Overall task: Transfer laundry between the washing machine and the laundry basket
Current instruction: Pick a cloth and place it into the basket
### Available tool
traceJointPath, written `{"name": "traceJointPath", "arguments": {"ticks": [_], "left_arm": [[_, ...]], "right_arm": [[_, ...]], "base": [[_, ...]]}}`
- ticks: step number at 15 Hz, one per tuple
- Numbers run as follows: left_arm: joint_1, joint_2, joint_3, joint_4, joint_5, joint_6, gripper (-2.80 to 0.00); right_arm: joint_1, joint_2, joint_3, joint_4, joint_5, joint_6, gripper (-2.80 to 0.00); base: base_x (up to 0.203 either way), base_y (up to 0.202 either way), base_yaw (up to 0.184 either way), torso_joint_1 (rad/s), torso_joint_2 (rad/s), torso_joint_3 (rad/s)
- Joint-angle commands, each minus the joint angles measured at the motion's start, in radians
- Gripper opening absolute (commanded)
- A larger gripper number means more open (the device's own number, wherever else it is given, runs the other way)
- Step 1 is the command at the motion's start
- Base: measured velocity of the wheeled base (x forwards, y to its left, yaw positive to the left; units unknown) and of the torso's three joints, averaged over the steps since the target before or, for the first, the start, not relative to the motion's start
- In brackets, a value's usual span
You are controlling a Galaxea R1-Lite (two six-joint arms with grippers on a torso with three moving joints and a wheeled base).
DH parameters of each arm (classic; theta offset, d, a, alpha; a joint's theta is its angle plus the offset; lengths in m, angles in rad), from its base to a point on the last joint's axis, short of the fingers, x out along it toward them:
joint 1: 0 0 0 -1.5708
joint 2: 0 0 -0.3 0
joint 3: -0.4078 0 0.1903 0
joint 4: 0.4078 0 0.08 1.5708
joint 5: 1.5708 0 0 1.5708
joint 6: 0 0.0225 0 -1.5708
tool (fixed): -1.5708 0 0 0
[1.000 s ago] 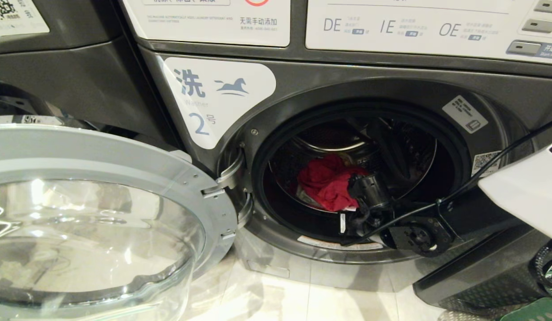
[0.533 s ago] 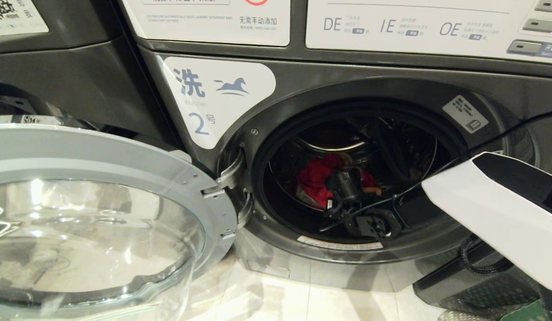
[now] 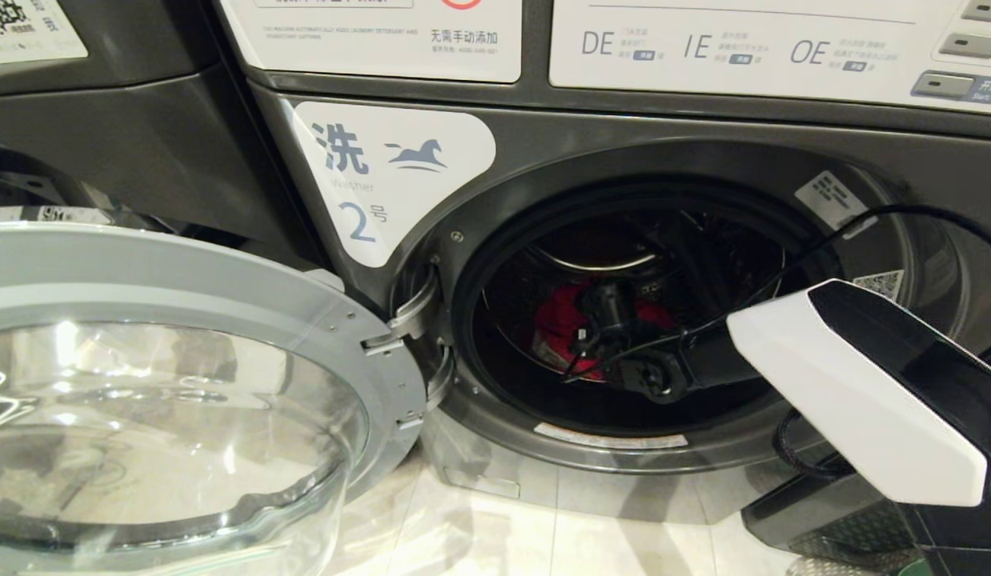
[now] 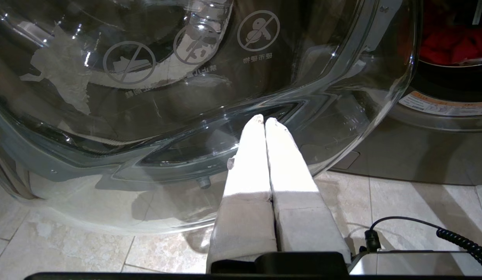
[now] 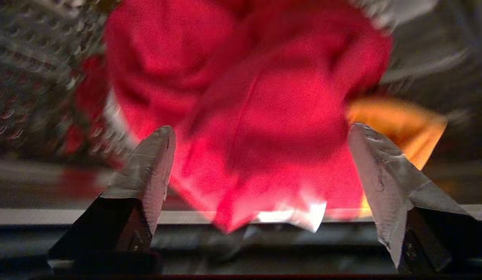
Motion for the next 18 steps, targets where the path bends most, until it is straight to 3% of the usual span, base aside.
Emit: {"name": "traceJointPath", "arguments": {"ticks": [1, 3, 9, 18], "left_arm": [[0.0, -0.001, 0.0, 0.0, 0.0, 0.0, -2.8], [0.0, -0.001, 0.0, 0.001, 0.0, 0.0, -2.8], [0.0, -0.001, 0.0, -0.001, 0.0, 0.0, -2.8], [0.0, -0.001, 0.0, -0.001, 0.0, 0.0, -2.8]], "right_arm": [[-0.031, 0.03, -0.047, 0.001, -0.004, -0.036, 0.0], [-0.068, 0.041, -0.055, 0.005, -0.002, -0.086, 0.0], [-0.107, 0.042, -0.056, 0.071, 0.033, -0.079, 0.0], [-0.108, 0.009, -0.053, 0.184, -0.064, -0.075, 0.0]], "base": [[0.0, 0.0, 0.0, 0.0, 0.0, 0.0], [0.0, 0.0, 0.0, 0.0, 0.0, 0.0], [0.0, 0.0, 0.0, 0.0, 0.0, 0.0], [0.0, 0.0, 0.0, 0.0, 0.0, 0.0]]}}
